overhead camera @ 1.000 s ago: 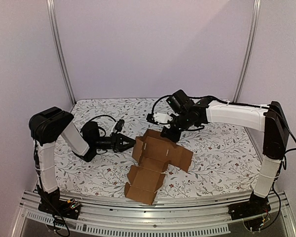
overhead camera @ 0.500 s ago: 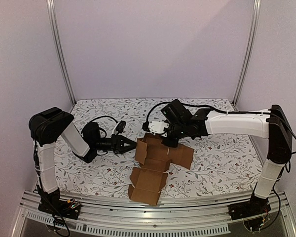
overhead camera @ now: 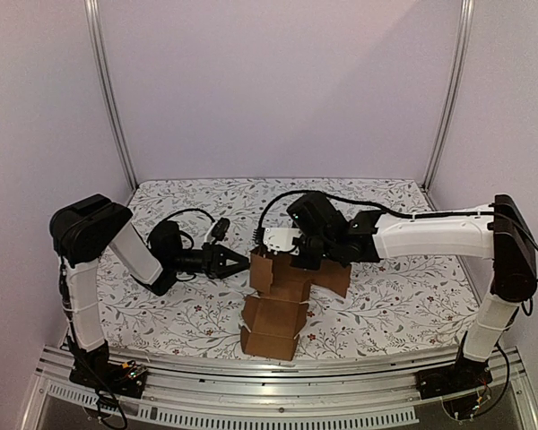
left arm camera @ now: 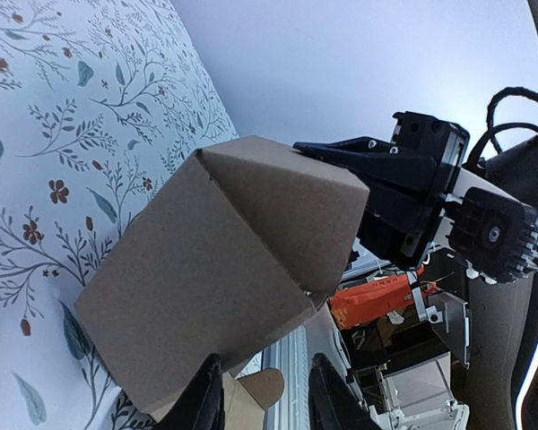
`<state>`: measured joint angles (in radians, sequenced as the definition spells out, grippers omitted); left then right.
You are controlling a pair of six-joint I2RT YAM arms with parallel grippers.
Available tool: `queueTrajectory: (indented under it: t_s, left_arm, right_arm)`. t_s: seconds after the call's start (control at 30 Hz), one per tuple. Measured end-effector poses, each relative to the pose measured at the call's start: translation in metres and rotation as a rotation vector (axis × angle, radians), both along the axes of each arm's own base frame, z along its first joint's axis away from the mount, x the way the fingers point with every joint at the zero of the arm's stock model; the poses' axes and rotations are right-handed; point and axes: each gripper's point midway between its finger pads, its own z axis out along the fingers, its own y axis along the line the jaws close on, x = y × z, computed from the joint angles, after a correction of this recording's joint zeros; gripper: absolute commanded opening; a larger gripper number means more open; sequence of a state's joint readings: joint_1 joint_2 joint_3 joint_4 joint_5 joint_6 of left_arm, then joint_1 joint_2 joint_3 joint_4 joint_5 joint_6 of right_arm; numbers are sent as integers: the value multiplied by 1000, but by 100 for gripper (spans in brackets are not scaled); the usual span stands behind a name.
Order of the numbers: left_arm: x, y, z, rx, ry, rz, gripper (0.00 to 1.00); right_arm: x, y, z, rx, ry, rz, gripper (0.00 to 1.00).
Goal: Fold the paper box
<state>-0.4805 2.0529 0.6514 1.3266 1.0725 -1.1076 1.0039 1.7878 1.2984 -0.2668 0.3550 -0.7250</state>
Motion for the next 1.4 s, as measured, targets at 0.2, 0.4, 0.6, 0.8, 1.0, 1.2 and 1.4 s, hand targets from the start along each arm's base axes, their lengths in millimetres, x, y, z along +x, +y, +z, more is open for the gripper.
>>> queueTrajectory:
  t_s: [0.2, 0.4, 0.6, 0.8, 1.0, 1.2, 1.4]
  left_arm:
    - [-4, -2, 0, -1, 0, -18, 32]
    - [-5, -2, 0, -1, 0, -25, 34]
    - [-5, -2, 0, -1, 1, -23, 34]
    - [-1, 1, 0, -1, -4, -8, 34]
    - [8, 6, 6, -3, -66, 26, 34]
    - [14, 5, 30, -9, -182, 44, 34]
    - [12, 4, 28, 2, -200, 34, 34]
  right_arm:
    - [-2, -1, -3, -27, -63, -2, 0]
    - [-3, 2, 4, -13, -90, -1, 0]
    - [-4, 2, 11, 3, -93, 2, 0]
    - [-7, 3, 11, 13, -74, 12, 0]
    - [-11, 1, 5, 5, -43, 11, 0]
    - [-13, 0, 2, 9, -25, 6, 0]
    - [-12, -2, 1, 3, -25, -5, 0]
